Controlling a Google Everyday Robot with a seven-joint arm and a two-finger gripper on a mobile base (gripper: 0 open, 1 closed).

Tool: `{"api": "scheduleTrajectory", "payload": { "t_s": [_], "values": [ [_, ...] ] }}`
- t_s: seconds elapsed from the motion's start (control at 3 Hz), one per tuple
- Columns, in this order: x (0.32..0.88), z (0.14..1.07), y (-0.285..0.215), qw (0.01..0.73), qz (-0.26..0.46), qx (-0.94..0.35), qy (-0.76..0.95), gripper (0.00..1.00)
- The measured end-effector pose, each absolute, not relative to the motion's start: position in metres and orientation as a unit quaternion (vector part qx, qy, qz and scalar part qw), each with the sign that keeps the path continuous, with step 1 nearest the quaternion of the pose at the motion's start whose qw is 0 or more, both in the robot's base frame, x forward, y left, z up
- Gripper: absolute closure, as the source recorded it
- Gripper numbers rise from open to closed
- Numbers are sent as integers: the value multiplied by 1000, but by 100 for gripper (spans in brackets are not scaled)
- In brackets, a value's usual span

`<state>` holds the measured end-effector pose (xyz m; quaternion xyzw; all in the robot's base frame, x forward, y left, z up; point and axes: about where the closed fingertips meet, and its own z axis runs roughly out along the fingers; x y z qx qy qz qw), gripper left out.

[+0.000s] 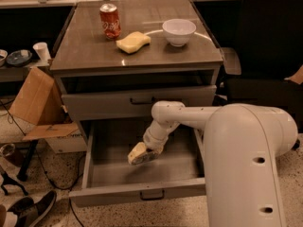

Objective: Place redbull can into middle drawer

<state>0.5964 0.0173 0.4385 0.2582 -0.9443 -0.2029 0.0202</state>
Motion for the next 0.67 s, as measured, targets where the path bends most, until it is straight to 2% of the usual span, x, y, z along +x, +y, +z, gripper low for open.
{"api": "scheduleTrajectory", "payload": {
  "t_s": [0.67],
  "values": [
    [588,418,-7,20,-204,217,-954,35]
  ]
}}
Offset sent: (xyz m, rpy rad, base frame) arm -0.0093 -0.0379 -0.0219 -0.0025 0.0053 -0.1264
